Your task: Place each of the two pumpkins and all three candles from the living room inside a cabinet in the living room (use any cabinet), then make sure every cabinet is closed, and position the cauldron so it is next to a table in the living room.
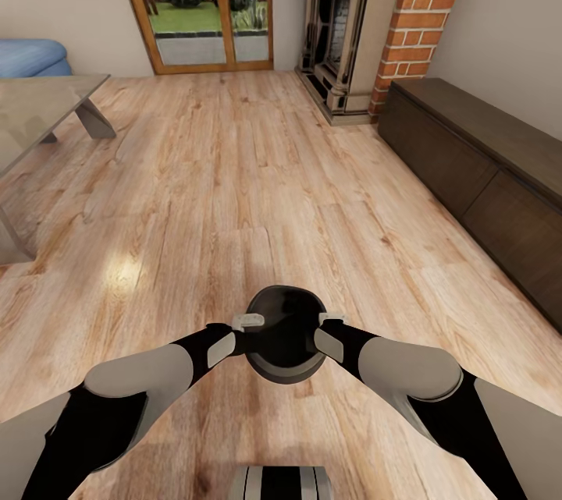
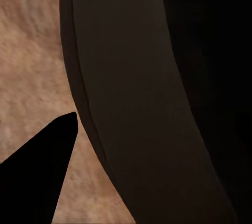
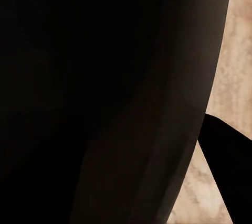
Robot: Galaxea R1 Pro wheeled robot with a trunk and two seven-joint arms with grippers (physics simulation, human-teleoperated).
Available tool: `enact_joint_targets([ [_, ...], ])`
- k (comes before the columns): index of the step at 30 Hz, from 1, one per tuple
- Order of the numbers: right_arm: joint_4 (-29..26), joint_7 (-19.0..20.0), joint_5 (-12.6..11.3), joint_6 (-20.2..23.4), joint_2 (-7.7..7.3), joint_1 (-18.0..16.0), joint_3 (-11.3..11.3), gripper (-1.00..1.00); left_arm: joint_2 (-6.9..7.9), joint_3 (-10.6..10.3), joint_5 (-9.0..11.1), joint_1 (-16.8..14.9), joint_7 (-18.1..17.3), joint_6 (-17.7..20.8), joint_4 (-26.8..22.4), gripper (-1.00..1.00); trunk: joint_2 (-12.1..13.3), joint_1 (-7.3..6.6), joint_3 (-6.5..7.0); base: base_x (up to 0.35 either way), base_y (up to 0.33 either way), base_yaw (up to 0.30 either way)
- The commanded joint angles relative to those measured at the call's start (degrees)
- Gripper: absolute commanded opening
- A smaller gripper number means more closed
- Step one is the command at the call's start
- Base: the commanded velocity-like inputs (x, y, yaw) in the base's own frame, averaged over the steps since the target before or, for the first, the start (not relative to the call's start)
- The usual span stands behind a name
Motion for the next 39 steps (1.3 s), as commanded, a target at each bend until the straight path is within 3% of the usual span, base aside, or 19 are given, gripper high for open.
enact_joint_targets([
  [1, -0.1, -0.2, 0.0, 0.0, 0.01, -0.1, 0.1, -1.00, 0.07, -0.9, -0.1, -0.1, 0.5, 0.1, 0.0, -1.00, 0.0, 0.34, -0.05, 0.000, 0.000, 0.000],
  [32, 0.0, -0.2, 0.0, 0.0, -0.15, -0.1, 0.1, -1.00, 0.02, -0.9, 0.5, -0.1, 0.4, 0.1, -0.1, -1.00, 0.0, 0.34, -0.05, 0.000, 0.000, 0.000],
  [39, 0.0, -0.2, 0.0, 0.0, -0.15, -0.1, 0.1, -1.00, 0.02, -0.9, 0.2, -0.1, 0.4, 0.2, 0.0, -1.00, 0.1, 0.16, 1.50, 0.000, 0.000, 0.000],
])
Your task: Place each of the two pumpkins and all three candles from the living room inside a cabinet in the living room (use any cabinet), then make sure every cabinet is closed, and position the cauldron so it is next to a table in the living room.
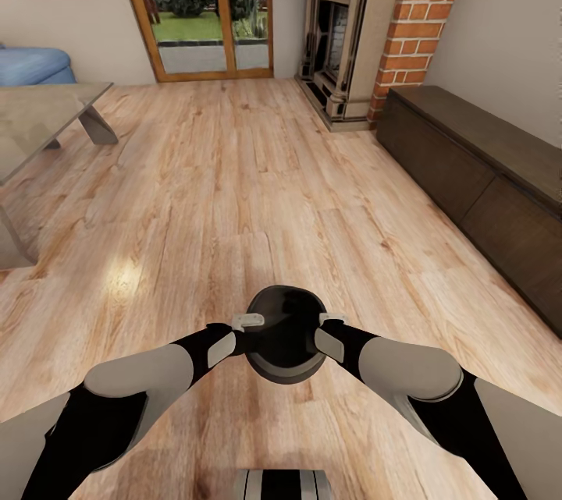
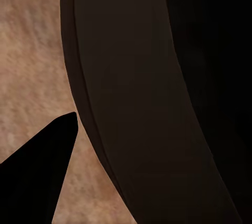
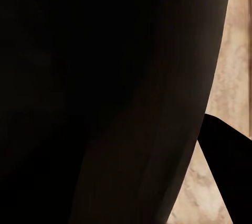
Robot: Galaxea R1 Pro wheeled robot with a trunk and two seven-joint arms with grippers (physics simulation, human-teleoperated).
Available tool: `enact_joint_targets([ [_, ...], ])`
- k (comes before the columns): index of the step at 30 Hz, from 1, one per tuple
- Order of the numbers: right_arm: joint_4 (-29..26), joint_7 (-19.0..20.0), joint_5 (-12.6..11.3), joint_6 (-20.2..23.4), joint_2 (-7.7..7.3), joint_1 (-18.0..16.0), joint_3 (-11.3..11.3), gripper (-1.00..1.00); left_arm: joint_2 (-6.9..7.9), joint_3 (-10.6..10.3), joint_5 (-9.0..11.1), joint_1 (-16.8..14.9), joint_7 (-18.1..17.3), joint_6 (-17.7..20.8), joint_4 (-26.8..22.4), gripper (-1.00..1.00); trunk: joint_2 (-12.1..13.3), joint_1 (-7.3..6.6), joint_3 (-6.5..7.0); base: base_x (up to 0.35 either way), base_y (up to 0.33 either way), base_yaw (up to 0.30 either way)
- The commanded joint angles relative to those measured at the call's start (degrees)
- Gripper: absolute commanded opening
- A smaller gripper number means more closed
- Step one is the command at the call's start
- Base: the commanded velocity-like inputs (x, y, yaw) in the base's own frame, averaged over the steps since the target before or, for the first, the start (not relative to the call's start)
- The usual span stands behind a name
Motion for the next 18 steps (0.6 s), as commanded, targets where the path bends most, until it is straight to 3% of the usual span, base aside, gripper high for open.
enact_joint_targets([
  [1, 0.1, -0.2, 0.8, 0.3, -0.03, -0.1, -0.2, -1.00, 0.06, -1.1, 0.4, 0.0, 0.4, 0.1, -0.1, -1.00, 0.0, -0.04, 0.19, 0.000, 0.000, 0.000],
  [7, 0.1, -0.2, 0.8, 0.3, -0.02, -0.1, -0.3, -1.00, 0.06, -1.1, 0.5, 0.0, 0.4, 0.1, 0.0, -1.00, 0.0, -0.12, 0.85, 0.000, 0.000, 0.000],
  [18, 0.1, -0.2, 0.8, 0.3, -0.02, -0.1, -0.2, -1.00, 0.05, -1.1, 0.3, 0.0, 0.4, 0.3, 0.0, -1.00, 0.2, -0.40, 3.29, 0.000, 0.000, 0.000],
])
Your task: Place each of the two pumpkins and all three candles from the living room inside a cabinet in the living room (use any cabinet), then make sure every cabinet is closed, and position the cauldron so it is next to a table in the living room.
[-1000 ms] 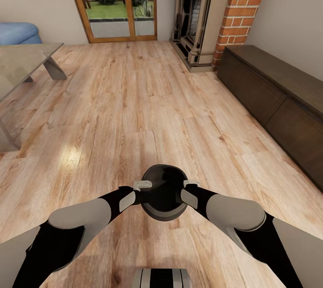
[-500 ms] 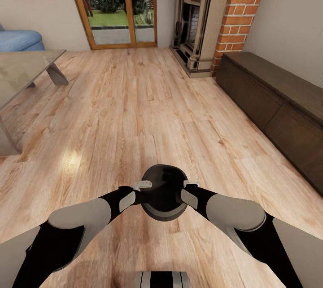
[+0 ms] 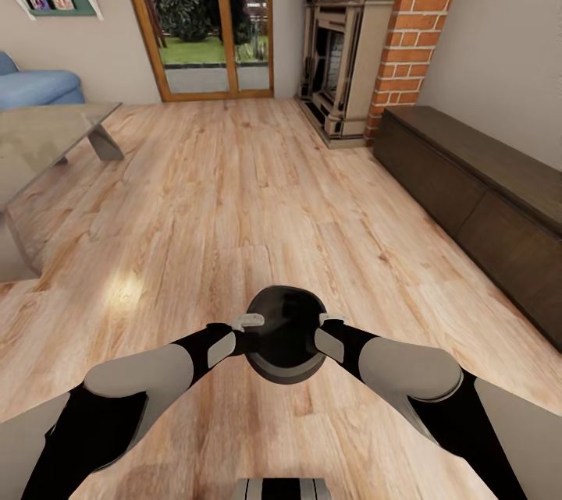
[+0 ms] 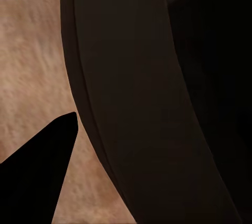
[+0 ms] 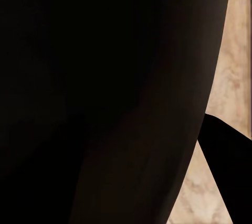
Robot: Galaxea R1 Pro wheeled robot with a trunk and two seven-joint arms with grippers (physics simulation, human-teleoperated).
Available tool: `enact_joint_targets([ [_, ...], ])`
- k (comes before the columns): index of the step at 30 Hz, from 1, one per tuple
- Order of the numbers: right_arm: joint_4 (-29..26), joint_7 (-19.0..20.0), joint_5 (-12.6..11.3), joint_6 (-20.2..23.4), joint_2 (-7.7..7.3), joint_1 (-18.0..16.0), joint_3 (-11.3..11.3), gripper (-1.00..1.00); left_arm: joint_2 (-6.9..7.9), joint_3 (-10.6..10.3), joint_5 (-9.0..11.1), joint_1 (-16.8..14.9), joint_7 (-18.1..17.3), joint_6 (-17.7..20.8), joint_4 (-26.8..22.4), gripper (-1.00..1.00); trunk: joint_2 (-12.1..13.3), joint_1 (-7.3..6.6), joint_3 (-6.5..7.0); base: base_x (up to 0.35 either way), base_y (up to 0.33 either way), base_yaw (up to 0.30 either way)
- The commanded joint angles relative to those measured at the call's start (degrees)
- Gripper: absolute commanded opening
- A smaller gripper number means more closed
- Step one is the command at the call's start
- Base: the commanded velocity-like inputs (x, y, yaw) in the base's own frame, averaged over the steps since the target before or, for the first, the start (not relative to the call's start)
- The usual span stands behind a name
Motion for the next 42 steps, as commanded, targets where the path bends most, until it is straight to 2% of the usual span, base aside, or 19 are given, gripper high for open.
enact_joint_targets([
  [1, 0.2, -0.2, 1.0, 0.3, -0.03, -0.1, -0.3, -1.00, 0.07, -1.2, 0.4, 0.0, 0.4, 0.3, 0.0, -1.00, 0.0, -0.04, 0.18, 0.000, 0.000, 0.000],
  [5, 0.2, -0.2, 1.0, 0.3, -0.03, -0.1, -0.3, -1.00, 0.07, -1.2, 0.4, 0.0, 0.4, 1.1, 0.0, -1.00, 0.0, -0.14, 1.07, 0.000, 0.000, 0.000],
  [14, 0.2, -0.2, 1.0, 1.3, -0.03, -0.1, -0.4, -1.00, 0.12, -1.2, 0.5, 0.0, 0.3, 1.4, 0.0, -1.00, 0.0, -0.14, 1.07, 0.000, 0.008, 0.000],
  [34, -0.1, 0.2, 1.0, 0.7, -0.12, -0.1, -0.3, -1.00, 0.13, -1.2, 0.4, 0.0, 0.3, 1.4, 0.0, -1.00, 0.0, -0.14, 1.07, 0.000, 0.287, 0.000],
  [42, -0.4, 0.6, 1.1, 0.7, -0.38, -0.1, -0.3, -1.00, 0.09, -1.2, 0.5, 0.0, 0.3, 1.0, 0.0, -1.00, 0.0, -0.14, 1.07, 0.000, 0.088, 0.000],
])
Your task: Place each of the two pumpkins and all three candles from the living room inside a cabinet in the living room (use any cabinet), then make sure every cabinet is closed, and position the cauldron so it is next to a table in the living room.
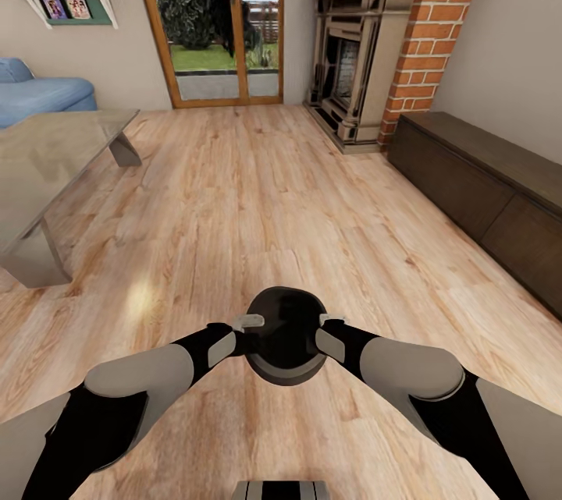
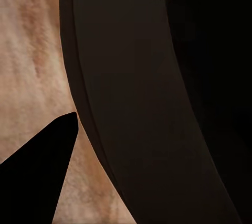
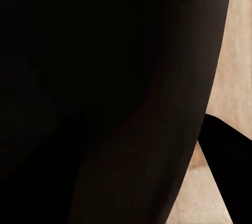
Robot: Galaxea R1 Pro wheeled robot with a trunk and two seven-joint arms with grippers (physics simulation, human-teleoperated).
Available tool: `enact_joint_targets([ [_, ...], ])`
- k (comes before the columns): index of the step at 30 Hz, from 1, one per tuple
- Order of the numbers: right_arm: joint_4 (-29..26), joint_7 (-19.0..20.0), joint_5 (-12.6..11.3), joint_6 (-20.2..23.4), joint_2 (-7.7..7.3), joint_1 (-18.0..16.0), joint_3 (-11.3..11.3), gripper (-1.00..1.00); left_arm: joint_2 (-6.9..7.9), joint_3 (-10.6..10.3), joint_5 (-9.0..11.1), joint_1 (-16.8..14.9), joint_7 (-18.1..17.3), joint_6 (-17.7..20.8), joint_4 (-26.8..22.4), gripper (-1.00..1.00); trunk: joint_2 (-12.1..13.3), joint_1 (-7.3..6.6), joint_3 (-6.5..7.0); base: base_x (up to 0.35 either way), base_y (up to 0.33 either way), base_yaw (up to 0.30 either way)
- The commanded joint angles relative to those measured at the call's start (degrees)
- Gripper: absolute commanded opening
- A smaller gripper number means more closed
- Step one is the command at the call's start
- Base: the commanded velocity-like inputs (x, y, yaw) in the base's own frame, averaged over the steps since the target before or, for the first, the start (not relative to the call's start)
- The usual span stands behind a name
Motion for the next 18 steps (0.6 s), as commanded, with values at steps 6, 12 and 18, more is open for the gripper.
enact_joint_targets([
  [6, -0.2, 0.2, 0.0, -0.3, 0.05, -0.1, 0.7, -1.00, 0.21, -1.6, 0.9, -0.1, 0.3, 0.0, -0.2, -1.00, 0.0, -0.02, -0.04, 0.000, 0.002, 0.000],
  [12, -0.2, 0.2, 0.0, -0.2, 0.02, -0.1, 0.6, -1.00, 0.21, -1.6, 0.8, -0.1, 0.3, -0.1, -0.3, -1.00, 0.0, -0.02, -0.04, 0.000, 0.000, 0.000],
  [18, -0.2, 0.2, 0.0, -0.2, -0.04, -0.1, 0.6, -1.00, 0.21, -1.6, 0.7, -0.1, 0.3, -0.1, -0.3, -1.00, 0.0, -0.02, -0.04, -0.050, 0.113, 0.000],
])
